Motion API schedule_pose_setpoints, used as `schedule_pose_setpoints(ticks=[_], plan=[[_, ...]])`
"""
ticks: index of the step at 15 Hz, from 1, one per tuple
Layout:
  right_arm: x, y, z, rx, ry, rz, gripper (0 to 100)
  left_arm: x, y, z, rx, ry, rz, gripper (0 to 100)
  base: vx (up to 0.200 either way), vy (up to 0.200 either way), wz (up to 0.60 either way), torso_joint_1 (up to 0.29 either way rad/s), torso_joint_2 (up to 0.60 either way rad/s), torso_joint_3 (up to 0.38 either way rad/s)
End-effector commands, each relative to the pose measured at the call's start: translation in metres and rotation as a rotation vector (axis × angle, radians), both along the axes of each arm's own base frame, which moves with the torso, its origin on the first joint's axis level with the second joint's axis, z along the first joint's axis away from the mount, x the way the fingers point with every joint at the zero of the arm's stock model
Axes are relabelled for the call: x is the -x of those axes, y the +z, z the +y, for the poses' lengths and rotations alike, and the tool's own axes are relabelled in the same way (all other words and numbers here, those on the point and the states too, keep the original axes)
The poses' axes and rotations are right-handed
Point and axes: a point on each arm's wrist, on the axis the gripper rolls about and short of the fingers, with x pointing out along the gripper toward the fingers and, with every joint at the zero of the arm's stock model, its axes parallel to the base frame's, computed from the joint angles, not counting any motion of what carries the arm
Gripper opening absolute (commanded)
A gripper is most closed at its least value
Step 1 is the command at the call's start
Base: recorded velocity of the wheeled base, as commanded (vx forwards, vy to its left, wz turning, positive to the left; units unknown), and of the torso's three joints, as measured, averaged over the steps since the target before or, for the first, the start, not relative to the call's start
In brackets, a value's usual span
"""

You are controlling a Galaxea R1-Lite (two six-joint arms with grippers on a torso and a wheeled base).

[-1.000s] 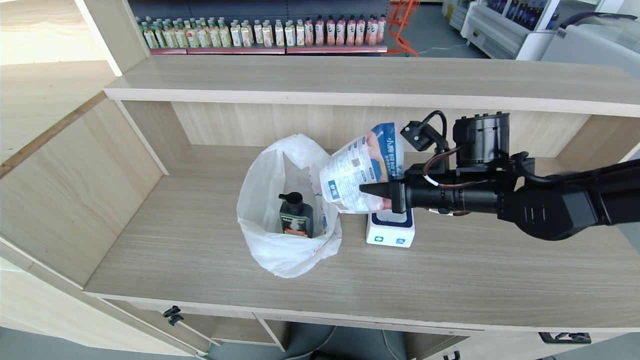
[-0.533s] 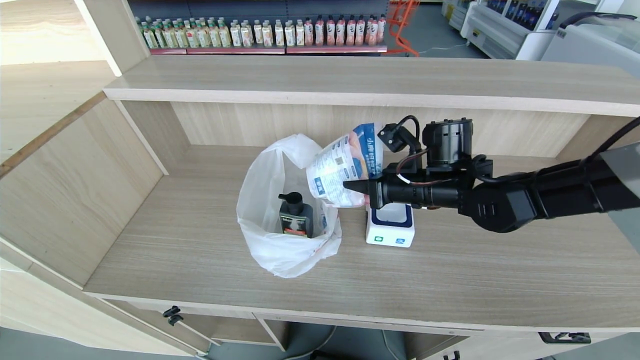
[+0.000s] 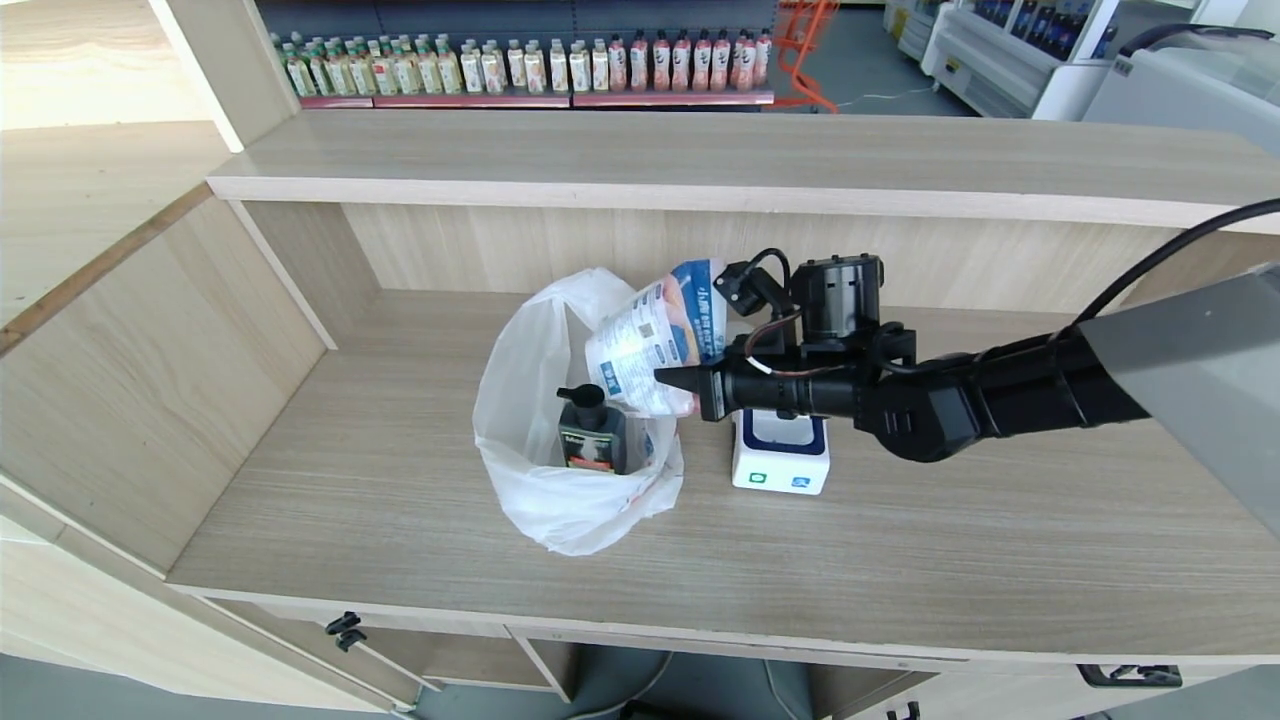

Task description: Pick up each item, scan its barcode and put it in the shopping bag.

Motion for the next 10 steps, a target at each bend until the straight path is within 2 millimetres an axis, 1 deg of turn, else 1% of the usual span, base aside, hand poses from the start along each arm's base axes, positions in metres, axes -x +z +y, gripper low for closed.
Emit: schedule_pose_setpoints(ticks=[1,8,9,10], plan=[[-0.005,-0.012,0.007,0.01,0.008,0.017,0,0.0,0.0,0.0,0.0,0.0,0.0,100,0.0,0.0,0.0,0.0,0.0,0.0],[-0.018,-0.024,0.018,0.009,0.015,0.013,0,0.0,0.0,0.0,0.0,0.0,0.0,100,0.0,0.0,0.0,0.0,0.0,0.0],[-0.018,-0.024,0.02,0.008,0.018,0.01,100,0.0,0.0,0.0,0.0,0.0,0.002,100,0.0,0.0,0.0,0.0,0.0,0.0],[-0.02,-0.023,0.022,0.0,0.022,0.004,100,0.0,0.0,0.0,0.0,0.0,0.0,100,0.0,0.0,0.0,0.0,0.0,0.0]])
